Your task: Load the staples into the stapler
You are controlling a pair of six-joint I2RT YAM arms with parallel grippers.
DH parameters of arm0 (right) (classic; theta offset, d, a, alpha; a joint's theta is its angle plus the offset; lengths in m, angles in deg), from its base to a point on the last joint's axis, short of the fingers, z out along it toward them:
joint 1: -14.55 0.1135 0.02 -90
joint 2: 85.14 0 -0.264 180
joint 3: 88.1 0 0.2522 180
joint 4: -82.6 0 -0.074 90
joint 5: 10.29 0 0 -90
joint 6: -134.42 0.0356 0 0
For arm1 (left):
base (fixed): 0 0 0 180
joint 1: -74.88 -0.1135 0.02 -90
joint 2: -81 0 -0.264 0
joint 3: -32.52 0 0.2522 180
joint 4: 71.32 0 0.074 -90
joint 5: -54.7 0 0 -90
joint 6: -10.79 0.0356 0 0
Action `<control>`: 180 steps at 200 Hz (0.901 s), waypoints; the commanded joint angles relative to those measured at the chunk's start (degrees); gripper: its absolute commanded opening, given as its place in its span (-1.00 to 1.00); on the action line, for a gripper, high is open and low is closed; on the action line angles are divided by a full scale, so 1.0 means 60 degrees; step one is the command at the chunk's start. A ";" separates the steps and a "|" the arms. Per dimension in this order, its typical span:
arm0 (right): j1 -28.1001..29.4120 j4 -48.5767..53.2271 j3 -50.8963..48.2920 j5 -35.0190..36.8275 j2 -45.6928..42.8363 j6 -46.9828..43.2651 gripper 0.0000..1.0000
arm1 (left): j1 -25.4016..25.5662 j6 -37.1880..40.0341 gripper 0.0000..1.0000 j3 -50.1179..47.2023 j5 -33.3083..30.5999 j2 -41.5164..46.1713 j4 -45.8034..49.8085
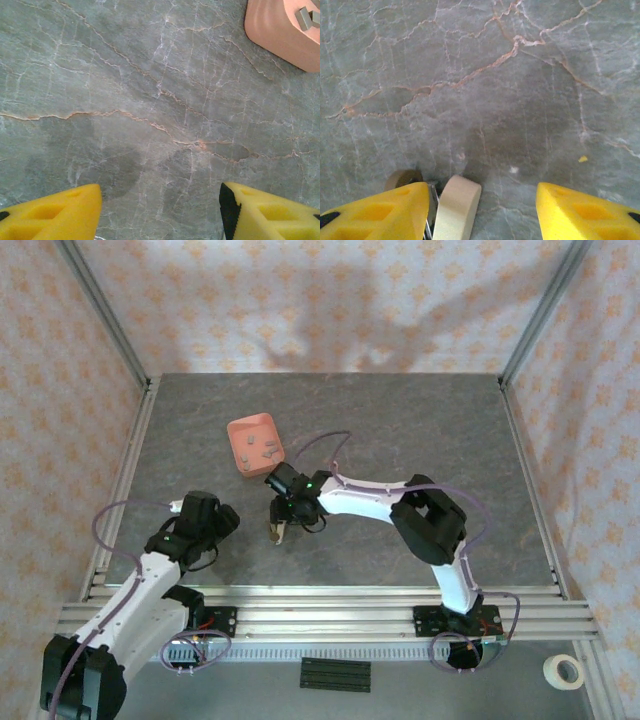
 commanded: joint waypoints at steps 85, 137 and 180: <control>0.0149 0.1097 0.0623 -0.0286 0.0617 0.0738 -0.07 | -0.0182 0.0681 0.29 -0.0174 0.0161 -0.0101 -0.0488; 0.0259 0.1348 0.0883 -0.0414 0.0876 0.0772 -0.42 | -0.0188 0.0764 0.29 -0.0229 0.0188 -0.0043 -0.0547; 0.0294 0.0774 0.0517 0.0003 0.0331 0.0878 -0.63 | -0.0203 0.0911 0.28 -0.0102 0.0149 0.0162 -0.0337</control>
